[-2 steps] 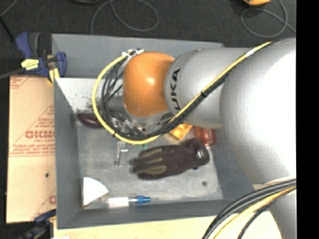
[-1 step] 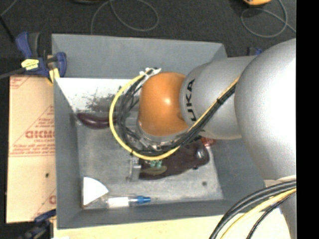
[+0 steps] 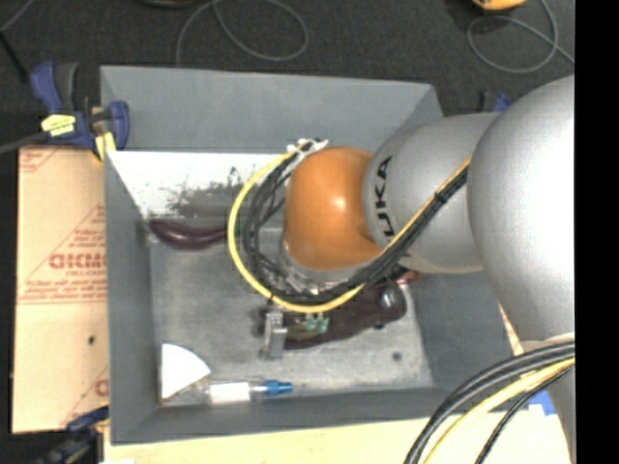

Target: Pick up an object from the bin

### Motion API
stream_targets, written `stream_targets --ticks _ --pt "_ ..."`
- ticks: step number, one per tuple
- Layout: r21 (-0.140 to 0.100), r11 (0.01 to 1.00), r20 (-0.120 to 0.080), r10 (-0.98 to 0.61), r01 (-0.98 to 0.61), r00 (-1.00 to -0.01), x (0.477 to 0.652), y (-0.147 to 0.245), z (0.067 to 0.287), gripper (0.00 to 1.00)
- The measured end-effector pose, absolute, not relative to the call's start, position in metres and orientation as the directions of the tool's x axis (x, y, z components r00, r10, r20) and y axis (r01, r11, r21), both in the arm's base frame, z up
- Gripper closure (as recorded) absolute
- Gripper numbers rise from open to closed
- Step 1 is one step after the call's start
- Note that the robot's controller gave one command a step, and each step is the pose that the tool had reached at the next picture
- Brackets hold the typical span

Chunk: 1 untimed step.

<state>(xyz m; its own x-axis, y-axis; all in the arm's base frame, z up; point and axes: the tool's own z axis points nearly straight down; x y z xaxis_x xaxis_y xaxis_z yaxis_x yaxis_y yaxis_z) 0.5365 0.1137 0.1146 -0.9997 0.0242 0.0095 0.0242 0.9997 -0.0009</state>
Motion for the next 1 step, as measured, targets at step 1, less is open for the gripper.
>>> stream_targets --ticks 1 --pt "0.004 0.991 -0.005 0.131 0.131 -0.991 0.552 0.0867 0.124 0.0"
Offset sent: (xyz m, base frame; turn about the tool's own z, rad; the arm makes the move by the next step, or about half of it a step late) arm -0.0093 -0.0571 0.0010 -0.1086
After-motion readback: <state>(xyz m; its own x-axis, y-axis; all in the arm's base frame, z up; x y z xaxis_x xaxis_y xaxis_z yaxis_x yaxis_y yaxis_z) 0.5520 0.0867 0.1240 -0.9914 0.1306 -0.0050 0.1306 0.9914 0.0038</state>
